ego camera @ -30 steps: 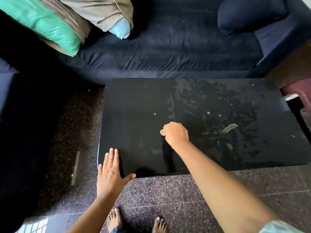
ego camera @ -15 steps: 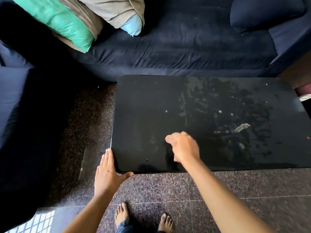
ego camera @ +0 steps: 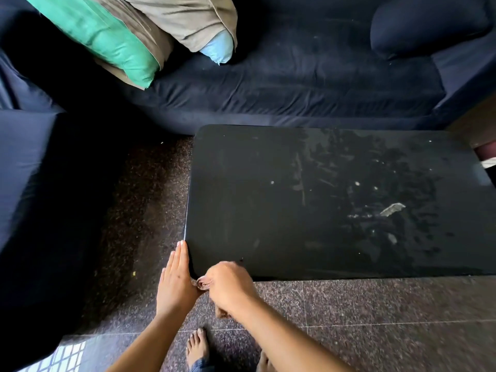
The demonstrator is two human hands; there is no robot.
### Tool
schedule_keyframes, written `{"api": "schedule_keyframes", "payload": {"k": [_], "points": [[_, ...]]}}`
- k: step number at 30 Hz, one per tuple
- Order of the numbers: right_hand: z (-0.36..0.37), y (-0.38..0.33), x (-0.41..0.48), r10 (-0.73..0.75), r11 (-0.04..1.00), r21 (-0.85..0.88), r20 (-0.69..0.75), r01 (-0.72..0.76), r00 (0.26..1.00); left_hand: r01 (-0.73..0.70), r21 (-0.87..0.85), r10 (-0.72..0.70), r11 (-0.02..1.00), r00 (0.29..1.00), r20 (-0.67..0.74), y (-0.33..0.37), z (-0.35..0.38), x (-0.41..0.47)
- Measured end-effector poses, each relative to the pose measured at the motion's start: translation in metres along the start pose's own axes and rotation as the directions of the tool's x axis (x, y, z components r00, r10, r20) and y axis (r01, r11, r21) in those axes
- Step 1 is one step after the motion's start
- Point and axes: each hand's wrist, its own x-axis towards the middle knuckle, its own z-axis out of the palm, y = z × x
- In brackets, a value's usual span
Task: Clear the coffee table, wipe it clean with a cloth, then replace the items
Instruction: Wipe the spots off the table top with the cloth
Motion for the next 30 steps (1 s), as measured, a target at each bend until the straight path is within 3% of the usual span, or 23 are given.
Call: {"api": "schedule_keyframes", "payload": {"k": [2, 3, 6, 10, 12, 17, 19, 21, 24, 27, 28, 30], "points": [[-0.032, 0.014, 0.001, 0.139, 0.979, 0.153, -0.014, -0.135, 0.99, -0.034, 0.033, 0.033, 0.999, 0.999, 0.019, -0.007, -0.002, 0.001], [-0.048, 0.026, 0.008, 0.189, 0.972, 0.168, -0.123, -0.167, 0.974, -0.05, 0.046, 0.049, 0.998, 0.999, 0.021, -0.01, -0.001, 0.001], [-0.09, 0.069, 0.026, 0.183, 0.971, -0.052, -0.457, -0.231, 0.871, -0.058, 0.046, 0.058, 0.997, 0.998, 0.013, -0.015, -0.002, 0.002], [-0.063, 0.08, 0.048, 0.192, 0.887, -0.318, -0.408, -0.336, 0.893, -0.056, 0.023, 0.056, 0.998, 0.998, 0.005, -0.012, -0.001, 0.001], [-0.036, 0.06, 0.045, 0.176, 0.865, -0.371, -0.409, -0.339, 0.895, -0.057, 0.019, 0.057, 0.998, 0.998, 0.0, -0.013, -0.001, 0.002], [0.015, -0.012, 0.017, 0.119, 0.968, -0.183, -0.277, -0.174, 0.953, -0.073, -0.052, 0.073, 0.996, 0.997, -0.001, -0.016, -0.001, 0.004], [0.013, -0.027, 0.006, 0.128, 0.992, -0.005, -0.131, -0.13, 0.983, -0.088, -0.082, 0.086, 0.993, 0.996, -0.027, -0.018, -0.001, 0.006], [-0.013, -0.024, 0.004, 0.198, 0.958, 0.221, -0.056, -0.181, 0.979, -0.103, -0.07, 0.102, 0.992, 0.995, -0.022, -0.02, -0.001, 0.008], [-0.061, 0.006, 0.026, 0.32, 0.896, 0.384, -0.212, -0.222, 0.924, -0.154, -0.03, 0.154, 0.988, 0.988, -0.016, -0.022, -0.005, 0.014], [-0.096, 0.038, 0.066, 0.287, 0.957, 0.183, -0.519, -0.224, 0.805, -0.196, -0.065, 0.198, 0.979, 0.98, 0.031, -0.025, -0.012, 0.023], [-0.101, 0.041, 0.08, 0.248, 0.966, 0.082, -0.554, -0.245, 0.794, -0.203, -0.125, 0.209, 0.971, 0.977, 0.042, -0.024, -0.015, 0.028], [-0.098, 0.034, 0.1, 0.19, 0.942, -0.15, -0.504, -0.302, 0.842, -0.159, -0.302, 0.178, 0.94, 0.983, 0.037, -0.02, -0.02, 0.037]]}}
